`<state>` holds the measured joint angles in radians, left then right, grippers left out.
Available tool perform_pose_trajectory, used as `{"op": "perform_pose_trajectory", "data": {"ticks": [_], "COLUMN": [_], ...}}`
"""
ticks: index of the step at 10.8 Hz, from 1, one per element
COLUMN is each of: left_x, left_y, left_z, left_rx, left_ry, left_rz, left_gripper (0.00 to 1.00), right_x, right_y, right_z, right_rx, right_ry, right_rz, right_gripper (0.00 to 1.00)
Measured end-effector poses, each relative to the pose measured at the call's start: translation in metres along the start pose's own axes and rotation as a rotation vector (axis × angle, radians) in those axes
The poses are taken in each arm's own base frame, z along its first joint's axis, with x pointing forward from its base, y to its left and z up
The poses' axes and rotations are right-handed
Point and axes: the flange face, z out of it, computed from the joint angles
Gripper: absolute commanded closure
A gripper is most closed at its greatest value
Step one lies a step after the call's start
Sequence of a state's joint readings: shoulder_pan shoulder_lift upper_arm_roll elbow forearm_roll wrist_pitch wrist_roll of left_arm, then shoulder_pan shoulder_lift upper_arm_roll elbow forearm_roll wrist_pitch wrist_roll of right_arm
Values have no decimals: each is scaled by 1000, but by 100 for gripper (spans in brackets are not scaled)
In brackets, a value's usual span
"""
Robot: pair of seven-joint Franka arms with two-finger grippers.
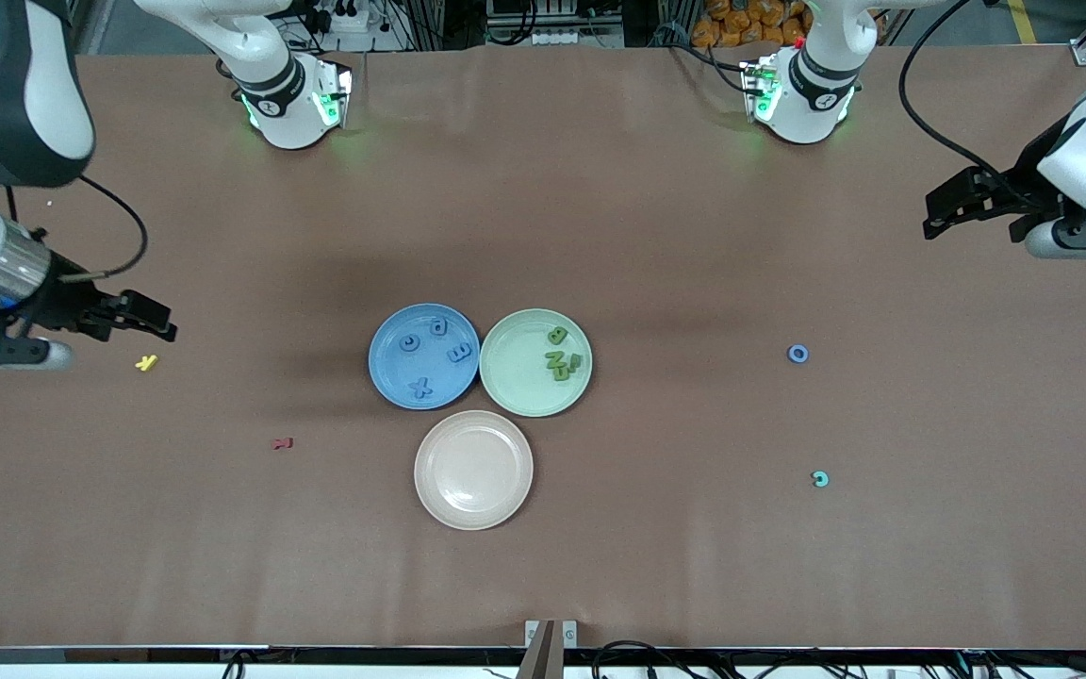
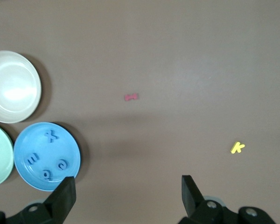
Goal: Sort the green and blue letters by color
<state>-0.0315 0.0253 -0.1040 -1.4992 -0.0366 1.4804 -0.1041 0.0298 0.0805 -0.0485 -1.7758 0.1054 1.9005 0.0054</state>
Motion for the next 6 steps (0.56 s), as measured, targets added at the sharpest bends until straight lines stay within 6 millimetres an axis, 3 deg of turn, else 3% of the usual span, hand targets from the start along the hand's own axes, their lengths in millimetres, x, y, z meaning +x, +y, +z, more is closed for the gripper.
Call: {"op": "perform_pose_trajectory", "data": {"ticks": [4, 6], "left_x": [2, 0], "left_y": [-3, -13], "left_z": [2, -6], "left_rx": [-4, 15], "left_ry": [-4, 13], "left_rz": [-7, -21], "left_gripper": [0, 0], "right_x": [-10, -21], "right_y": [12, 14], "right_z": [-92, -119], "right_rx": [-38, -68], "right_ry": [60, 69], "right_rz": [-6, -15], "right_gripper": [0, 0]}}
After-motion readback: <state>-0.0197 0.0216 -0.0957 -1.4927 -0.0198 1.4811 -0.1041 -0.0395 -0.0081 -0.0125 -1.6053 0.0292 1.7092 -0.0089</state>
